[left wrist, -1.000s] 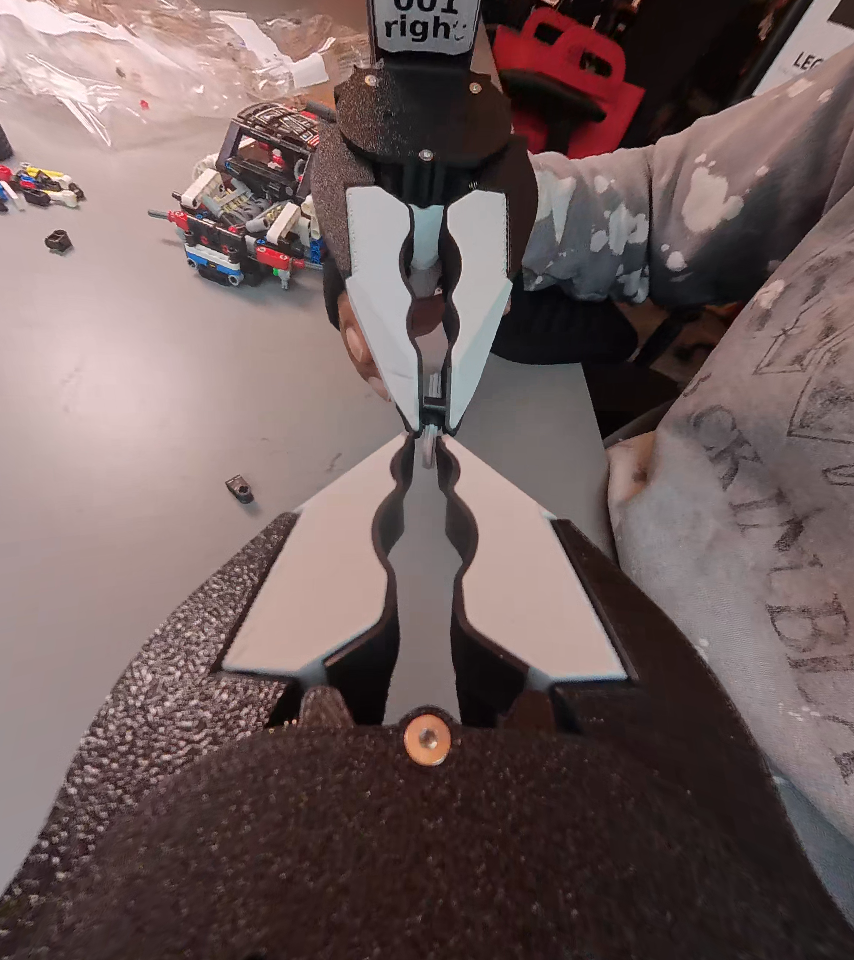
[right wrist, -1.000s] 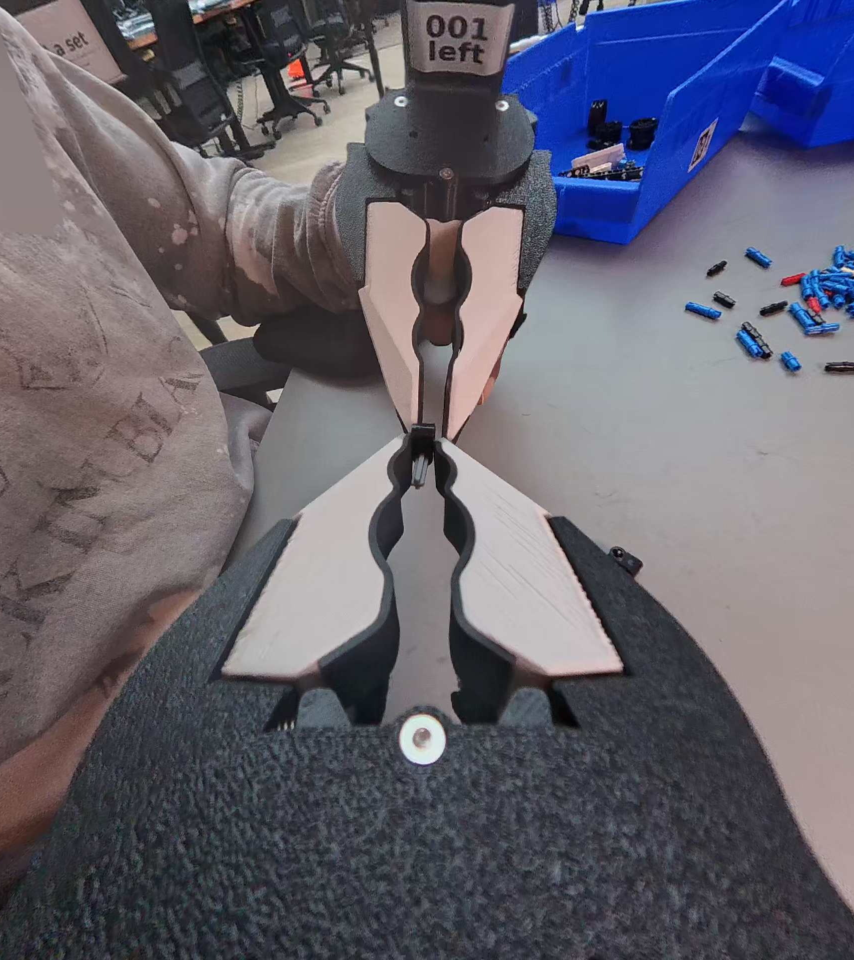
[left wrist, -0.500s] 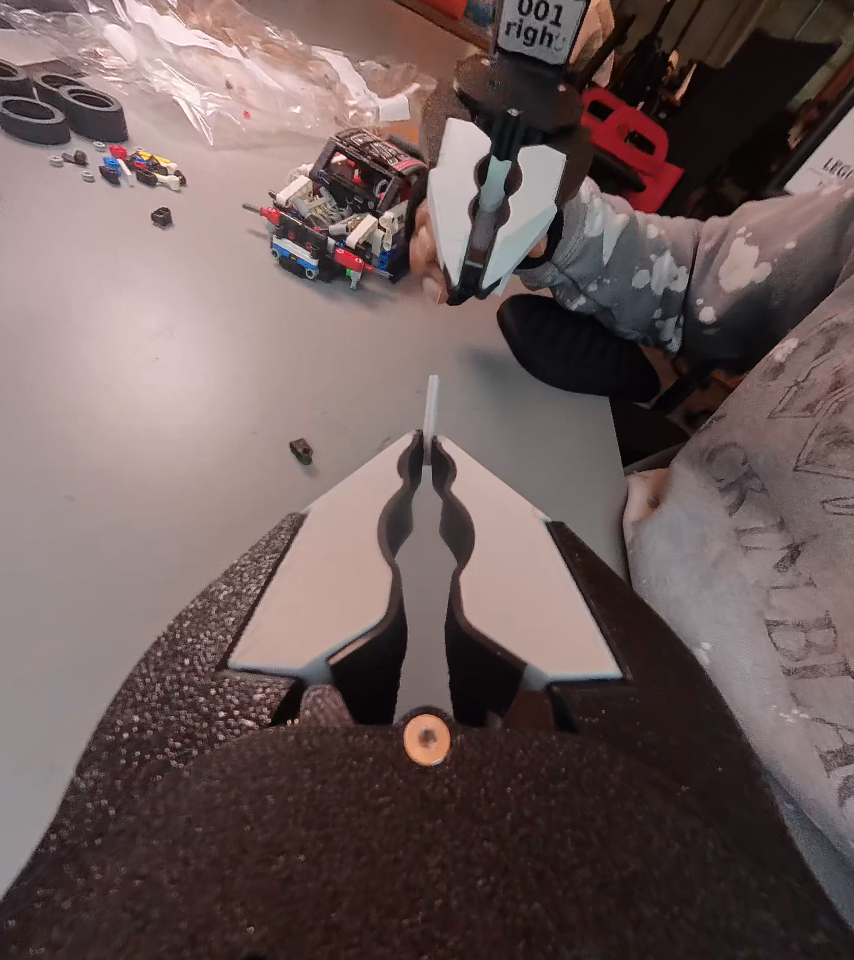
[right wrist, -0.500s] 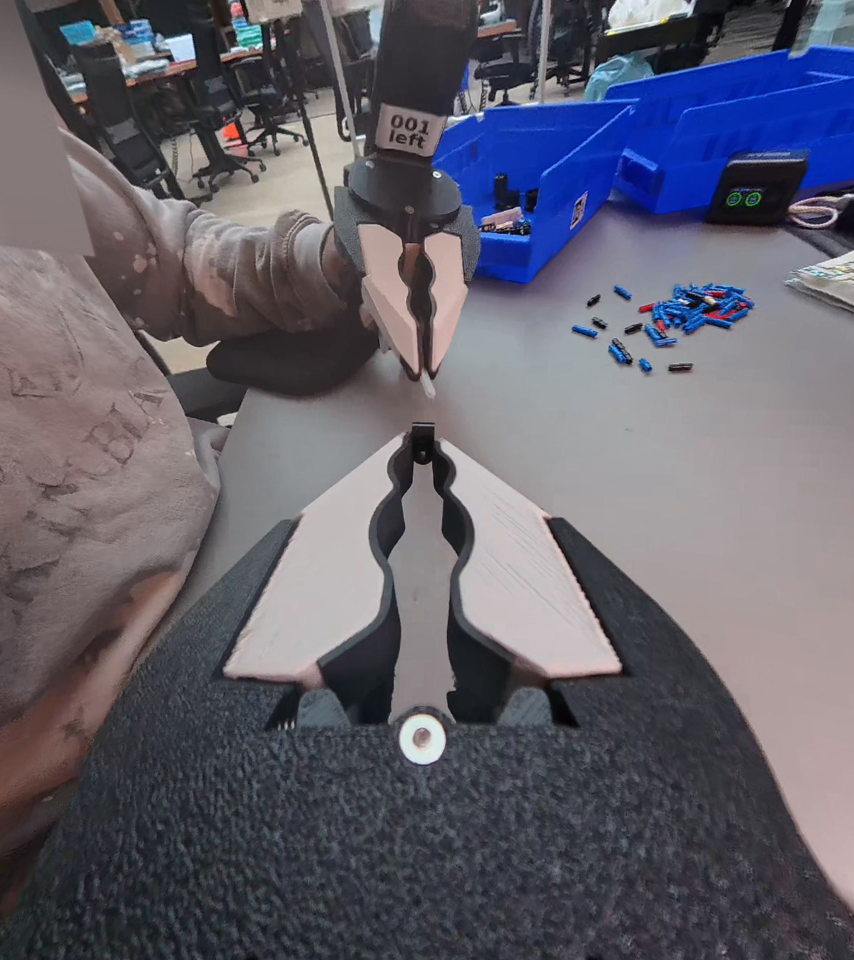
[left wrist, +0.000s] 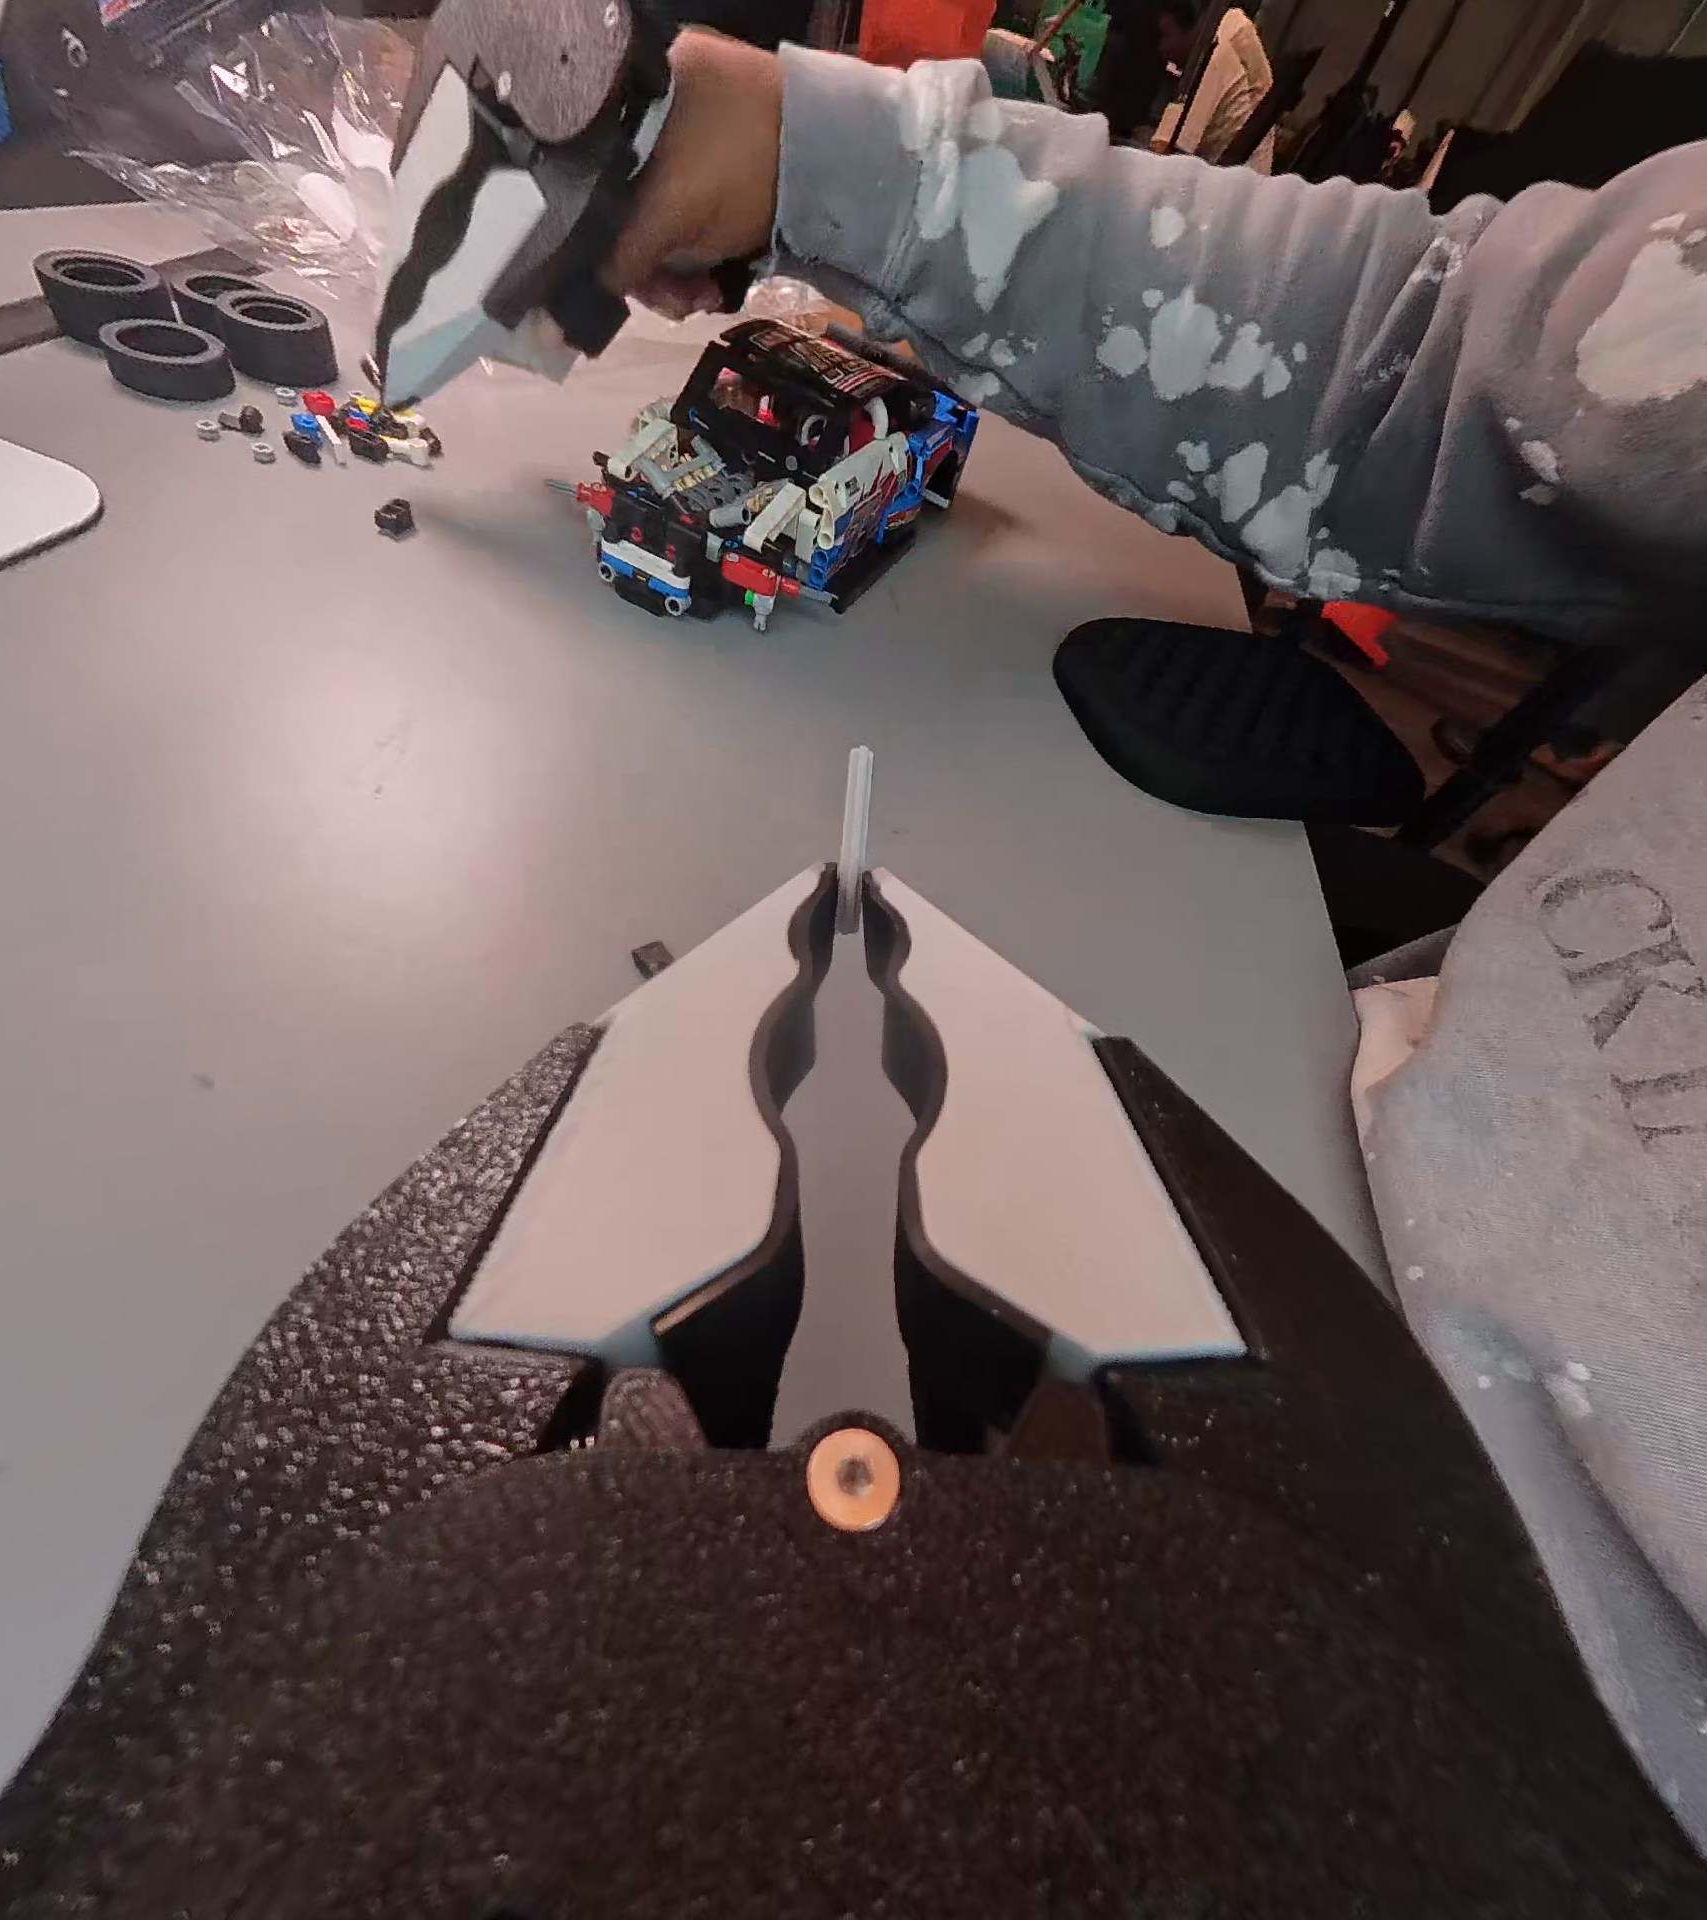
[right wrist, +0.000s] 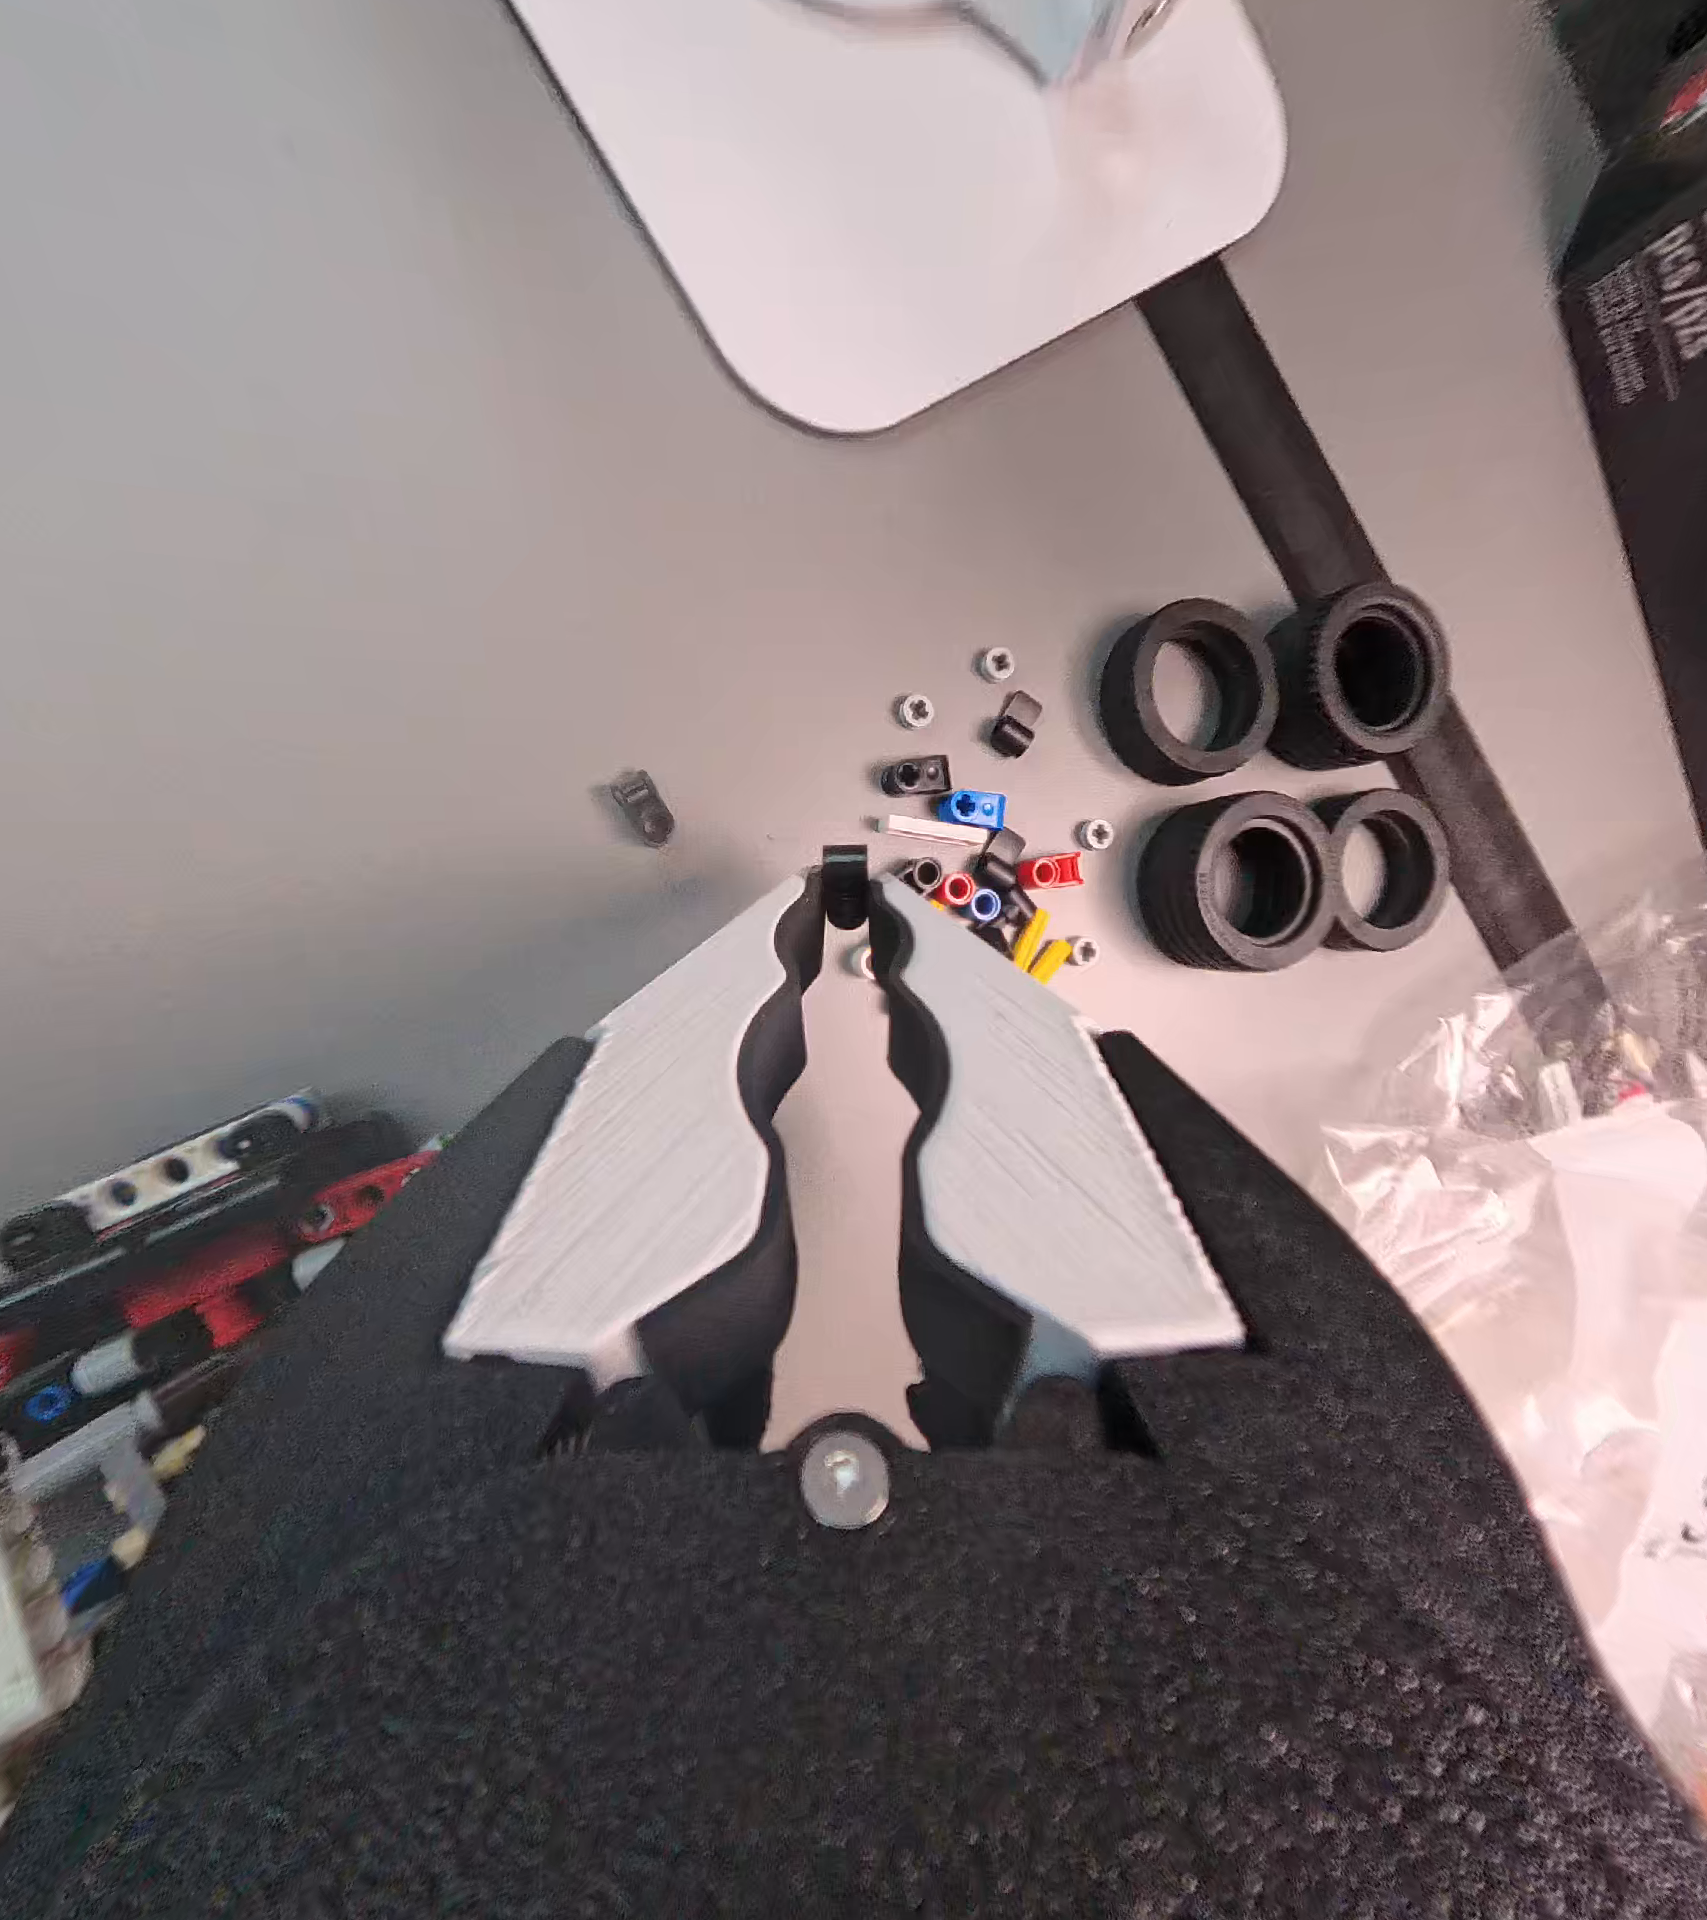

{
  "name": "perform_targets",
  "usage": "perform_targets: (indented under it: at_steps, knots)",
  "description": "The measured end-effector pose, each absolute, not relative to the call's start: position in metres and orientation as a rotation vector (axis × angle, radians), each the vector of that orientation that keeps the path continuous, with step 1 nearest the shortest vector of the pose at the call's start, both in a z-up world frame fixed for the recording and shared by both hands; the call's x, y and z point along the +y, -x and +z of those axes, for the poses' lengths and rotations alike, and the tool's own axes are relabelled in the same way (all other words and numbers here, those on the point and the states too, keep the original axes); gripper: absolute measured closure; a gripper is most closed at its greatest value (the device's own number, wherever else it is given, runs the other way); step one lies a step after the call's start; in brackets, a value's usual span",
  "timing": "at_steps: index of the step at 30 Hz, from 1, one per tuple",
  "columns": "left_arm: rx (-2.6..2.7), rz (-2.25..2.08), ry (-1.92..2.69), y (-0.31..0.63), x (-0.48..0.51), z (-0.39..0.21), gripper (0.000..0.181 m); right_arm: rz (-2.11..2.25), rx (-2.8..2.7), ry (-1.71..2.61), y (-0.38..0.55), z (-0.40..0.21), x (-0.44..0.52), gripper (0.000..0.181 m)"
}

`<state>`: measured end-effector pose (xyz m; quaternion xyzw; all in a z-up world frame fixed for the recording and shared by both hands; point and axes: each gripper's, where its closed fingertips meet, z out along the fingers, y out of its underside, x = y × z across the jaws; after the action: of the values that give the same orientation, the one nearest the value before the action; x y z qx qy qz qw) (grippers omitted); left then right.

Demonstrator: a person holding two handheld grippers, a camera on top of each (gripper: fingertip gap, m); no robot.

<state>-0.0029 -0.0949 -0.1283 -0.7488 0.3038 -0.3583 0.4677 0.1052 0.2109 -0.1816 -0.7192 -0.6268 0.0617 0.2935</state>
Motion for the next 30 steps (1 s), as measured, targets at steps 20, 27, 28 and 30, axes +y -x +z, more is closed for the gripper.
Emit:
perform_targets:
  at_steps: [20, 27, 28, 30]
  knots:
    - [0.63, -0.847, 1.774, 0.024, -0.091, -0.112, 0.178, 0.227, -1.856, 1.942, -0.085, -0.205, 0.197, 0.169]
    - [0.626, -0.851, 1.812, 0.023, -0.088, -0.12, 0.178, 0.084, -1.689, 1.944, -0.091, -0.192, 0.234, 0.167]
    - [0.631, -0.849, 1.818, 0.023, -0.088, -0.121, 0.178, 0.117, -1.674, 1.934, -0.084, -0.189, 0.232, 0.165]
    - [0.639, -0.846, 1.826, 0.021, -0.088, -0.123, 0.178, 0.169, -1.664, 1.922, -0.071, -0.19, 0.228, 0.163]
